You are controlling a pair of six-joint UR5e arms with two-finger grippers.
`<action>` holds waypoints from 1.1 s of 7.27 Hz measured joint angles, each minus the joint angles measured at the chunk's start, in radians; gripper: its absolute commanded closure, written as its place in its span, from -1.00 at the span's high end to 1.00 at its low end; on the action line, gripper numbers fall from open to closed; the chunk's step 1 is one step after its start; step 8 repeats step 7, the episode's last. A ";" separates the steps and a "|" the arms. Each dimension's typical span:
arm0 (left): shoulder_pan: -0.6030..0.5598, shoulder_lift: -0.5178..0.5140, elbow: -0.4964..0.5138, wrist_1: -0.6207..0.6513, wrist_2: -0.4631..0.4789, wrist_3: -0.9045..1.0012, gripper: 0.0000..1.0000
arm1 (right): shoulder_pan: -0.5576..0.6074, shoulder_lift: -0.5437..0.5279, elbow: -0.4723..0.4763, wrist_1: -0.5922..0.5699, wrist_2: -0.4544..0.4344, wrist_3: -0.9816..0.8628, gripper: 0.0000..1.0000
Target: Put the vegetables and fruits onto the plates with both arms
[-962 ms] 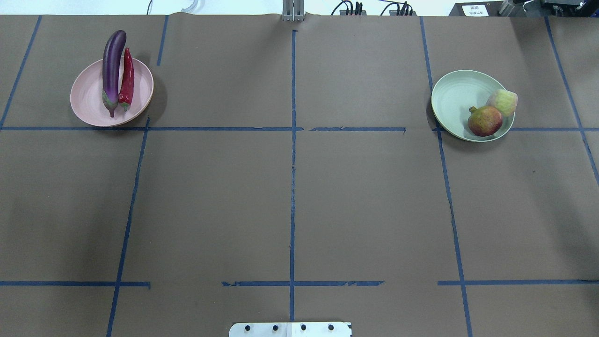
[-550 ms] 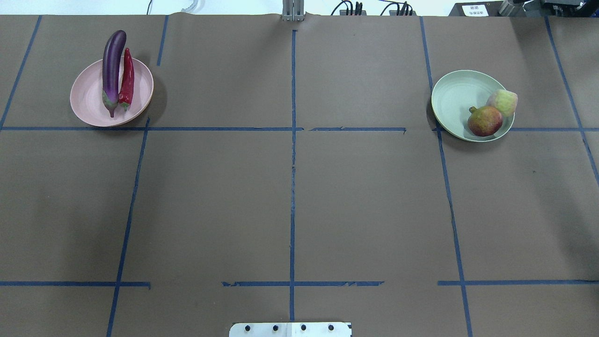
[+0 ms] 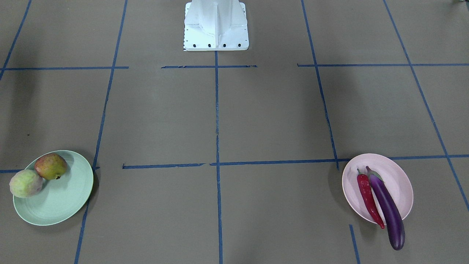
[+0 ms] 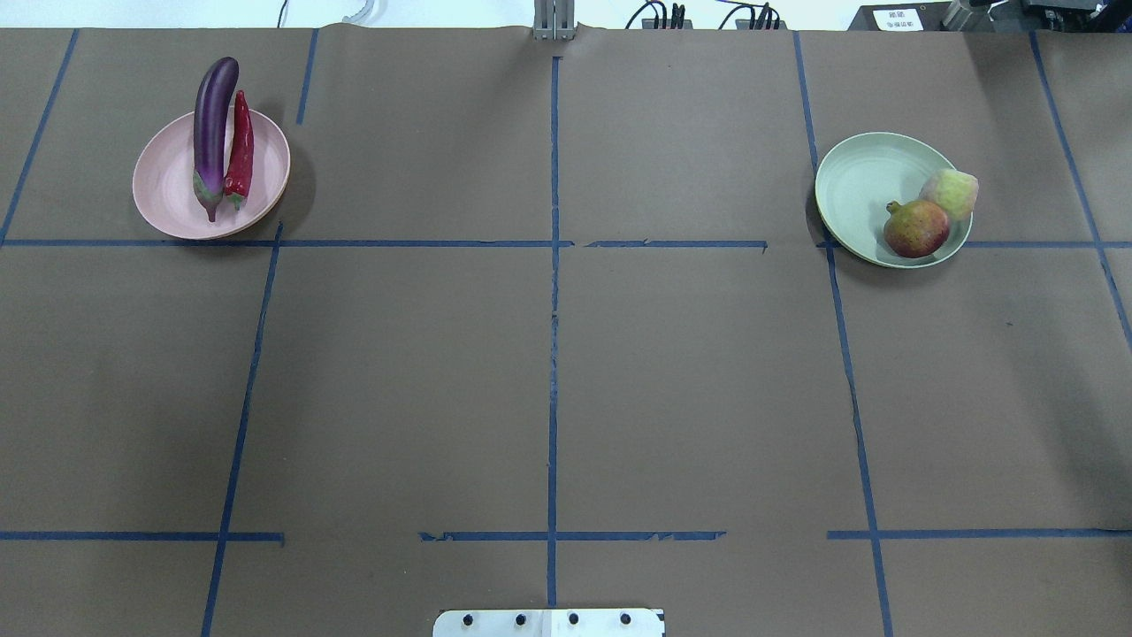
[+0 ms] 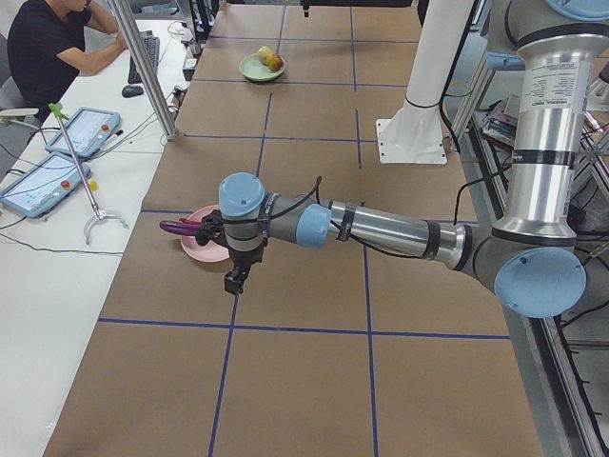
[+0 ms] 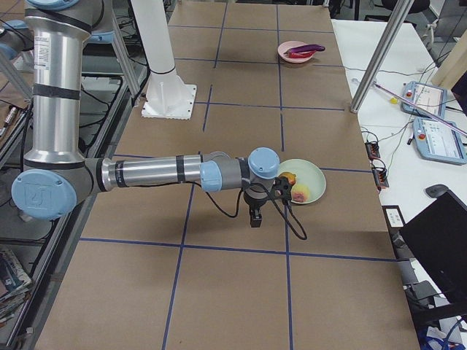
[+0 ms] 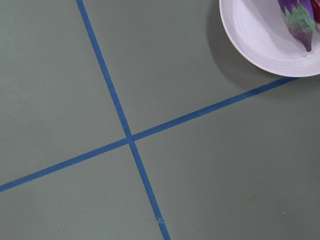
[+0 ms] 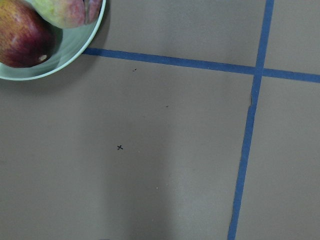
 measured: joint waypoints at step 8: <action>-0.001 0.066 0.047 0.011 0.000 -0.006 1.00 | 0.009 -0.013 -0.004 0.000 -0.031 0.009 1.00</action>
